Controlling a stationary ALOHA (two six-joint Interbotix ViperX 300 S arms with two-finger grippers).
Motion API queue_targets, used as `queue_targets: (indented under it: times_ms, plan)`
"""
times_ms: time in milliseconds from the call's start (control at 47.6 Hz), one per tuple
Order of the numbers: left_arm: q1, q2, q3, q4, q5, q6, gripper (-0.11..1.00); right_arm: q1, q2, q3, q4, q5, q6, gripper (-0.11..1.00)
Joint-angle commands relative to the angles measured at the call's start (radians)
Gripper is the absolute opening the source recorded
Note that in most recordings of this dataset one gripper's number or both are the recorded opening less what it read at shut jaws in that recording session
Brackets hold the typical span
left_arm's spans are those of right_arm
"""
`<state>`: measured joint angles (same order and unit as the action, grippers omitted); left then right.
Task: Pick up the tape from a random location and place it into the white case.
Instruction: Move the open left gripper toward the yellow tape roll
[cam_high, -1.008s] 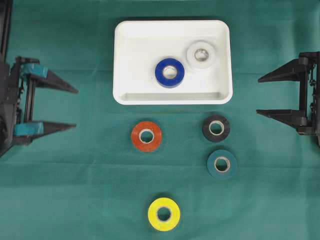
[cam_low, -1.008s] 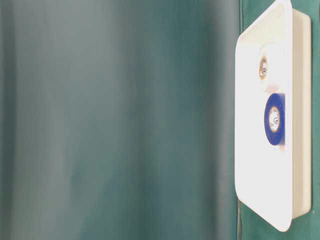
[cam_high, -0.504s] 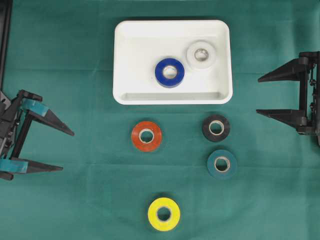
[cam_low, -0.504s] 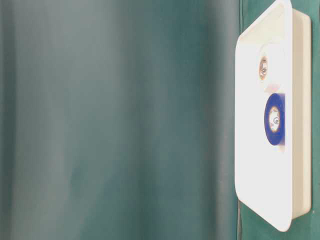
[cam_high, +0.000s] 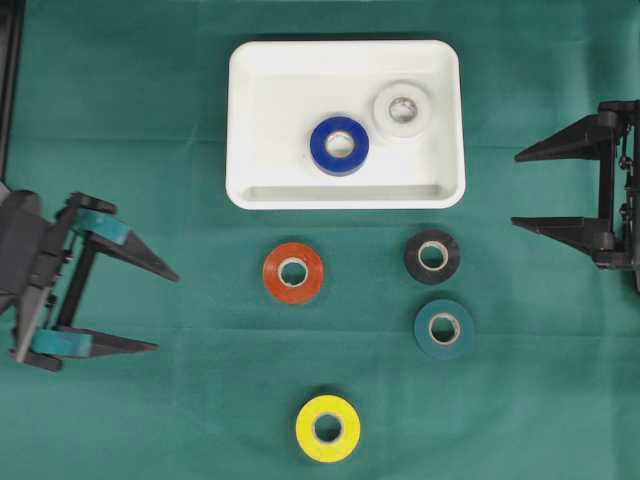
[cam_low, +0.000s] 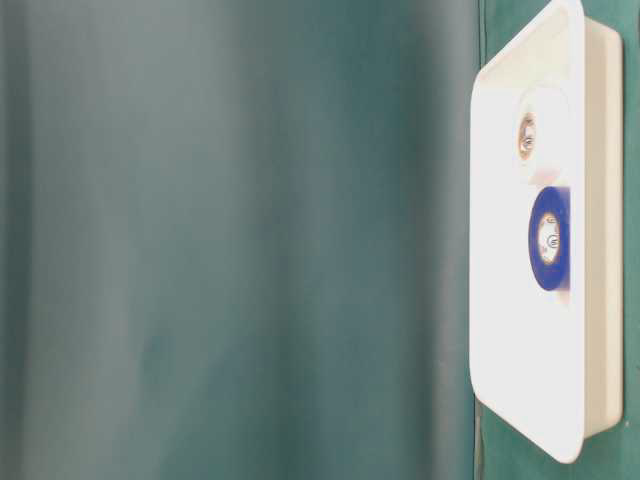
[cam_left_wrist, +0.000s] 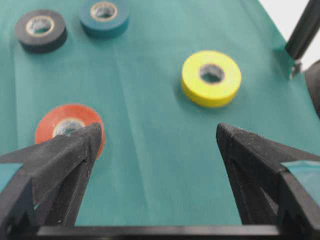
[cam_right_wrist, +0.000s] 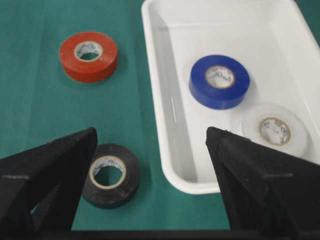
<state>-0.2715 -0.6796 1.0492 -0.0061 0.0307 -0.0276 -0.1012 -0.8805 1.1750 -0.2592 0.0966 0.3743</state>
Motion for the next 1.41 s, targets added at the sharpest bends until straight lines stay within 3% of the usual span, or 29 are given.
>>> queue_targets:
  times_ms: [0,273,672,966,1260,1386]
  plan:
    - [0.000,0.055,-0.060,-0.003,-0.043,-0.002,0.94,-0.002,0.005,-0.026,-0.002,-0.009,0.000,0.87]
    - [0.011,0.270,-0.202,-0.002,-0.054,0.000,0.94,-0.002,0.006,-0.026,-0.002,-0.006,-0.006,0.87]
    - [0.012,0.476,-0.439,-0.002,-0.032,0.000,0.94,-0.002,0.005,-0.029,-0.014,-0.006,-0.011,0.87]
    - [0.029,0.574,-0.586,0.000,0.104,0.000,0.94,-0.002,0.005,-0.037,-0.028,-0.005,-0.011,0.87]
    - [0.028,0.606,-0.638,0.000,0.196,-0.005,0.94,-0.002,0.005,-0.041,-0.031,-0.005,-0.012,0.87]
    - [0.014,0.635,-0.689,0.000,0.296,-0.012,0.94,-0.002,0.006,-0.049,-0.031,-0.005,-0.014,0.87]
